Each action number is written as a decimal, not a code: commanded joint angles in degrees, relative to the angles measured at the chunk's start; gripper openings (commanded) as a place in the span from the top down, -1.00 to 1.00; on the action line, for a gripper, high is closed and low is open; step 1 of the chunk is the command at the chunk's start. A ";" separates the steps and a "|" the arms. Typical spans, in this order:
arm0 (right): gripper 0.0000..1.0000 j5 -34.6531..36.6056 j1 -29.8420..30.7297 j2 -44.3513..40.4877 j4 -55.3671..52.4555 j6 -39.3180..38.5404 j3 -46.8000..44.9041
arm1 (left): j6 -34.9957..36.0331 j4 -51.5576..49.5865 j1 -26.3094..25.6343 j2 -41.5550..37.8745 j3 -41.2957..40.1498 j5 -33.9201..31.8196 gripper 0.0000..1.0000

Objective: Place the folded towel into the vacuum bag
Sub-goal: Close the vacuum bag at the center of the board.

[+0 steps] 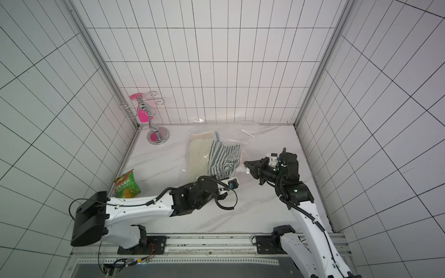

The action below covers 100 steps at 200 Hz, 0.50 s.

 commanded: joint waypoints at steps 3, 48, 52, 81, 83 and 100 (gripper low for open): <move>0.32 -4.62 -0.11 0.98 -0.84 -11.61 6.81 | -3.56 -10.11 8.02 -6.32 5.59 13.57 1.00; -0.13 2.09 -0.53 5.63 -21.77 -47.03 20.74 | 1.15 -23.42 21.01 -8.09 11.97 33.86 1.00; -0.14 3.35 -0.46 6.11 -23.07 -50.24 21.33 | 2.05 -24.01 22.15 -8.09 12.42 35.67 1.00; -0.18 20.26 1.77 6.46 -27.90 -69.43 20.89 | 8.42 -33.08 29.51 -5.43 19.50 45.93 1.00; -0.18 21.11 2.04 6.34 -27.65 -70.55 20.58 | 8.81 -33.91 29.98 -5.11 20.20 46.62 1.00; -0.23 25.61 5.08 5.33 -24.44 -79.34 18.10 | 11.26 -41.46 32.75 -2.09 25.88 50.37 1.00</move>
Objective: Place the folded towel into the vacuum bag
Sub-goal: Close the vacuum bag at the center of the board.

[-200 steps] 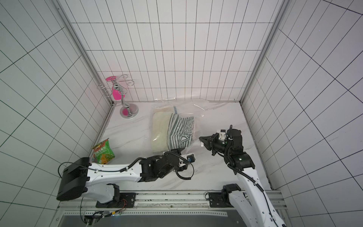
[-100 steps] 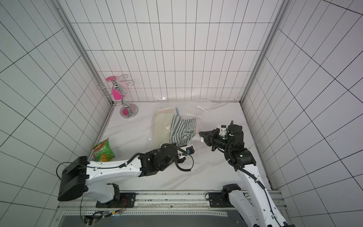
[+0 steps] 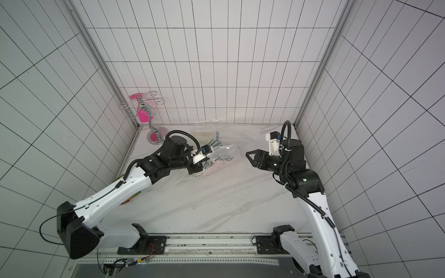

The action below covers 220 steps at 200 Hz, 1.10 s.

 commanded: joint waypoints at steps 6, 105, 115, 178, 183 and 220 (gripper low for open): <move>-0.25 12.97 4.99 -1.30 -1.46 -24.76 -3.22 | 6.97 -11.89 4.12 3.57 9.12 11.80 1.00; 0.39 16.81 22.44 5.60 2.09 -54.07 7.28 | 13.05 -19.47 9.71 1.89 11.65 19.12 1.00; 0.31 16.75 23.67 7.38 1.37 -55.71 8.52 | 13.44 -19.47 9.80 1.56 11.42 19.00 1.00; 0.15 16.87 25.19 13.37 3.67 -62.18 11.46 | 14.65 -19.27 10.20 1.38 11.76 20.73 1.00; 0.16 16.97 25.15 13.91 3.83 -62.48 11.76 | 14.68 -19.29 10.20 1.42 11.82 20.72 1.00; 0.19 13.98 23.70 16.60 5.85 -62.47 12.51 | 14.85 -18.94 10.28 0.86 11.26 20.51 1.00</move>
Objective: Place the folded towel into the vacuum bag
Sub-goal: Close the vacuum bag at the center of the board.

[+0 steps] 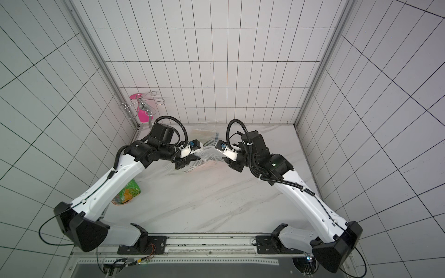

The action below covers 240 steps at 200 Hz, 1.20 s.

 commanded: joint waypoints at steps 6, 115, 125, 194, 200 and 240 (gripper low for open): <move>0.20 -1.79 -0.87 1.31 2.31 -1.97 2.46 | 1.63 1.68 0.23 -2.38 -0.16 2.75 1.00; 0.01 -16.04 -6.35 1.91 7.19 2.03 1.16 | 1.29 2.35 0.68 -4.03 -0.54 3.53 1.00; 0.04 -17.19 -6.35 2.42 7.92 2.20 0.96 | 1.21 2.53 0.63 -4.25 -0.76 3.48 1.00; 1.00 -20.16 -6.22 -1.99 14.96 10.19 -3.37 | -7.16 10.86 0.68 -5.30 -3.02 -2.40 1.00; 1.00 -20.05 -6.09 -2.54 15.69 11.52 -4.30 | -8.22 11.47 0.66 -5.69 -2.94 -2.40 1.00; 1.00 -14.43 -6.00 -1.01 13.76 18.46 -1.56 | -20.20 11.94 0.59 -9.54 0.51 5.43 0.25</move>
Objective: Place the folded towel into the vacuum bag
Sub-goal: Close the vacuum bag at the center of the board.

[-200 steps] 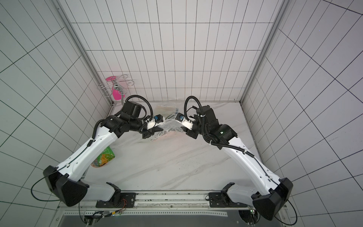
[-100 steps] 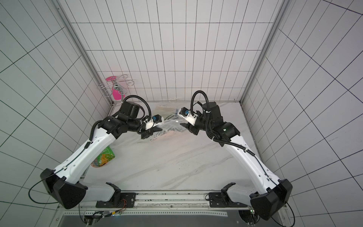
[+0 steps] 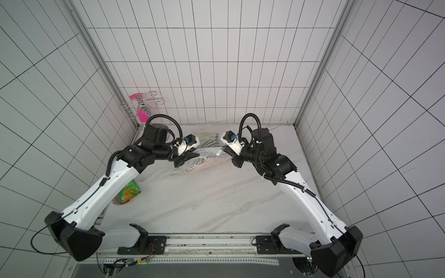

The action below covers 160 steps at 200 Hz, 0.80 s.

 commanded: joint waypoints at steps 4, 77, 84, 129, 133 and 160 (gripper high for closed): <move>1.00 1.24 0.30 1.54 -0.70 5.31 4.31 | -9.34 3.15 -0.14 -4.26 3.54 6.20 0.22; 1.00 -2.29 1.89 7.44 -13.08 11.56 15.08 | -7.31 2.15 -15.07 -0.48 9.82 -7.71 -0.21; 1.00 -2.40 2.26 7.49 -13.60 11.67 15.49 | -7.34 2.63 -15.36 0.42 10.26 -8.25 -0.24; 1.00 -2.86 4.08 6.94 -13.80 12.64 15.59 | -8.19 4.80 -15.65 4.57 11.44 -10.00 -0.23; 1.00 -2.99 4.16 6.86 -13.85 12.64 15.62 | -8.17 4.81 -15.73 4.80 11.52 -9.95 -0.22; 1.00 -3.15 4.42 6.32 -14.08 12.55 15.35 | -8.26 5.67 -15.73 5.13 11.39 -10.47 0.24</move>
